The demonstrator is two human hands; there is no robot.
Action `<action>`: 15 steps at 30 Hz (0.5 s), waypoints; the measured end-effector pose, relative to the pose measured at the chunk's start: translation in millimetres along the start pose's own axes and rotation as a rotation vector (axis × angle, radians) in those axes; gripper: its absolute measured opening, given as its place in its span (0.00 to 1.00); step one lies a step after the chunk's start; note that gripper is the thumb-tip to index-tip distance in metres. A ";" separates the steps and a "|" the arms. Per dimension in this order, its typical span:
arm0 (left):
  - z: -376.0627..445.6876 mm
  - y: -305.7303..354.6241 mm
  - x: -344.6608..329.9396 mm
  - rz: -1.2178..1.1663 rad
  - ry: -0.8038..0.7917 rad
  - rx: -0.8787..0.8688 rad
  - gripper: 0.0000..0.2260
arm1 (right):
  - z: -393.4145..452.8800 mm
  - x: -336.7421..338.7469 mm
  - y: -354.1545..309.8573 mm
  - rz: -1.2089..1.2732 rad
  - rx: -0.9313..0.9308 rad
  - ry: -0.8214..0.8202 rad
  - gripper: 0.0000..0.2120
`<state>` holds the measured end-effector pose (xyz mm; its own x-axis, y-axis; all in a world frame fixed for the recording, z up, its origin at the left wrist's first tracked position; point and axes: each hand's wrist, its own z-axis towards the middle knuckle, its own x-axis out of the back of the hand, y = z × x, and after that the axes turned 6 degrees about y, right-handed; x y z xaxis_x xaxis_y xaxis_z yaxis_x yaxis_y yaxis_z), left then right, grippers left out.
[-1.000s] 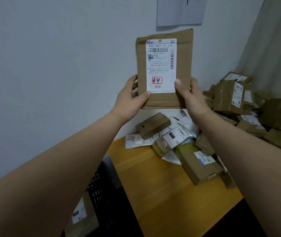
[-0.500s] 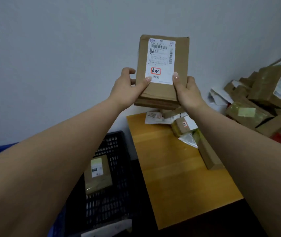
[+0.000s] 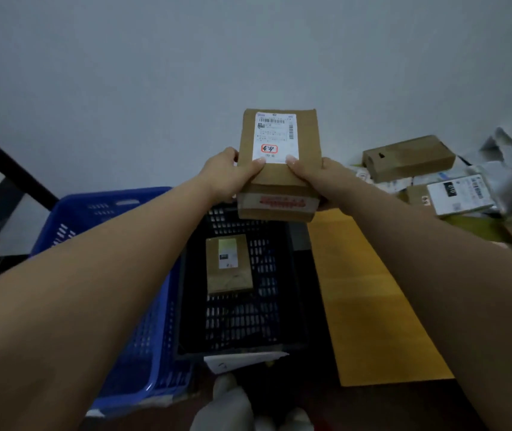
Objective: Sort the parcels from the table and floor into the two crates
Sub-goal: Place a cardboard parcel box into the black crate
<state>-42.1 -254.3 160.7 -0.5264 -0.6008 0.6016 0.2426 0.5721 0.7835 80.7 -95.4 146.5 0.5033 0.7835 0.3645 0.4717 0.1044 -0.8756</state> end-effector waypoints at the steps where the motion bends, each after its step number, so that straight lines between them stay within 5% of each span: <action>1: 5.7 -15.3 2.6 0.029 -0.022 0.024 0.25 | 6.5 -14.4 4.7 -0.013 -0.038 -0.025 0.32; 7: 33.9 -117.7 -4.4 0.035 -0.178 0.185 0.21 | 46.4 -102.2 57.6 -0.047 -0.200 -0.047 0.27; 11: 46.5 -184.2 -33.6 0.020 -0.257 0.248 0.19 | 57.7 -150.9 109.0 -0.010 -0.343 -0.006 0.37; 15: 56.8 -240.1 -73.2 0.036 -0.361 0.318 0.20 | 72.7 -183.7 166.4 0.066 -0.513 0.043 0.34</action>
<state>-108.2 -315.9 -80.2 -0.7852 -0.3776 0.4908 0.0343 0.7648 0.6434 14.1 -177.4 -89.3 0.5685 0.7510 0.3358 0.7266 -0.2669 -0.6331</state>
